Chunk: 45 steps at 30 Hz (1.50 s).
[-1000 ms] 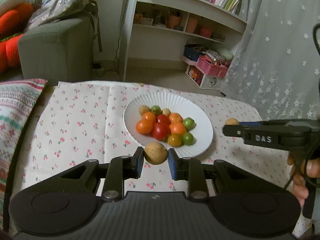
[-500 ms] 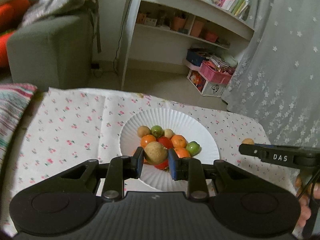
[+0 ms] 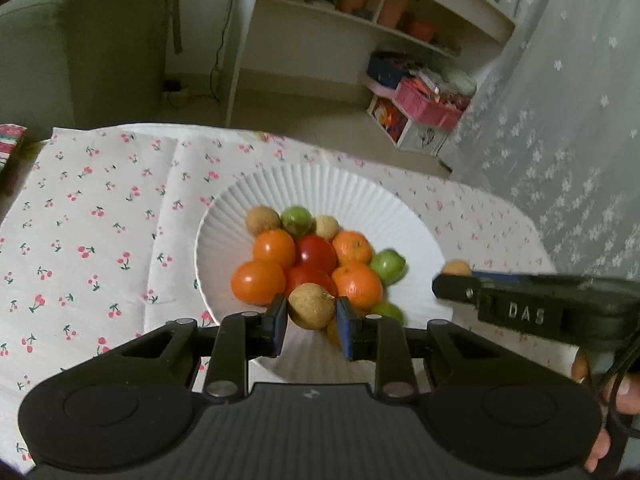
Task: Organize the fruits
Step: 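Carry both brown fruits over the white plate, then open both tools to drop the brown fruits onto the plate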
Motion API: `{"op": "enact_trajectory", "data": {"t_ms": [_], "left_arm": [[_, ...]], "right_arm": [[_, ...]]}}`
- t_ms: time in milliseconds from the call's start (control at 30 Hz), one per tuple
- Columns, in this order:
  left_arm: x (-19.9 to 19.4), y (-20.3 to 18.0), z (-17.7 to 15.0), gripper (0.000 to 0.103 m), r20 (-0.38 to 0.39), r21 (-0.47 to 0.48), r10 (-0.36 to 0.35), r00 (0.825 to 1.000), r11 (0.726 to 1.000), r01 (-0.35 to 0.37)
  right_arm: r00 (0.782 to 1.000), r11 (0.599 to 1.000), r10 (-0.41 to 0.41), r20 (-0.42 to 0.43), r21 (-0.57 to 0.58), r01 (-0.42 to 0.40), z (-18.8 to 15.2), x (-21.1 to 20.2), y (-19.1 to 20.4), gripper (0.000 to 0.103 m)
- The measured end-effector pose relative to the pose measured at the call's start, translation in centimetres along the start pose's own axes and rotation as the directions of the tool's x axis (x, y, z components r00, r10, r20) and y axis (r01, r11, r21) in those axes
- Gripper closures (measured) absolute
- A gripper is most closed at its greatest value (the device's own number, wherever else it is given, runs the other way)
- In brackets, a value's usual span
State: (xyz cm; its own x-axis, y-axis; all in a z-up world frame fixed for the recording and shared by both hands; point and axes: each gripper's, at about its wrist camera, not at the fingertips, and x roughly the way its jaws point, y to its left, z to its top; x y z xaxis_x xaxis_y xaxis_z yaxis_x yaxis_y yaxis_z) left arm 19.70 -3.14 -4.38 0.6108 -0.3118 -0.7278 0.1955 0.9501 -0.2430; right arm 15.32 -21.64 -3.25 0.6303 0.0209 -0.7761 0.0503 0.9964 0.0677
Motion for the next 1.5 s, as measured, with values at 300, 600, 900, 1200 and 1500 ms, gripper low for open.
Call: {"op": "enact_trajectory", "data": {"t_ms": [300,600,900,1200,1500], "left_arm": [[0.6,0.1,-0.3,0.092,-0.017,0.032,0.015,1.000,0.999,-0.015],[-0.7,0.5,0.3,0.089,0.014,0.025,0.018,1.000,1.000,-0.018],[-2.2,-0.6,0.3,0.082,0.076,0.113,0.139,0.987,0.983,-0.147],[-5.5,-0.6,-0.3,0.068,0.131,0.119,0.197,0.972,0.970,-0.213],[-9.6,-0.7,-1.4,0.046,0.164,0.104,0.193,0.967,0.972,-0.211]], "right_arm": [[0.999,1.000,-0.008,-0.038,-0.023,0.007,-0.2,1.5,1.4,0.079],[1.000,1.000,-0.004,-0.013,0.002,0.004,0.0,0.8,1.4,0.077],[1.000,1.000,0.016,0.013,-0.017,-0.016,0.0,-0.7,2.0,0.075],[0.998,0.993,0.014,0.059,-0.116,-0.007,-0.9,-3.3,3.8,0.064],[0.995,0.990,0.029,0.096,-0.143,-0.015,-2.1,-6.6,5.2,0.043]]}}
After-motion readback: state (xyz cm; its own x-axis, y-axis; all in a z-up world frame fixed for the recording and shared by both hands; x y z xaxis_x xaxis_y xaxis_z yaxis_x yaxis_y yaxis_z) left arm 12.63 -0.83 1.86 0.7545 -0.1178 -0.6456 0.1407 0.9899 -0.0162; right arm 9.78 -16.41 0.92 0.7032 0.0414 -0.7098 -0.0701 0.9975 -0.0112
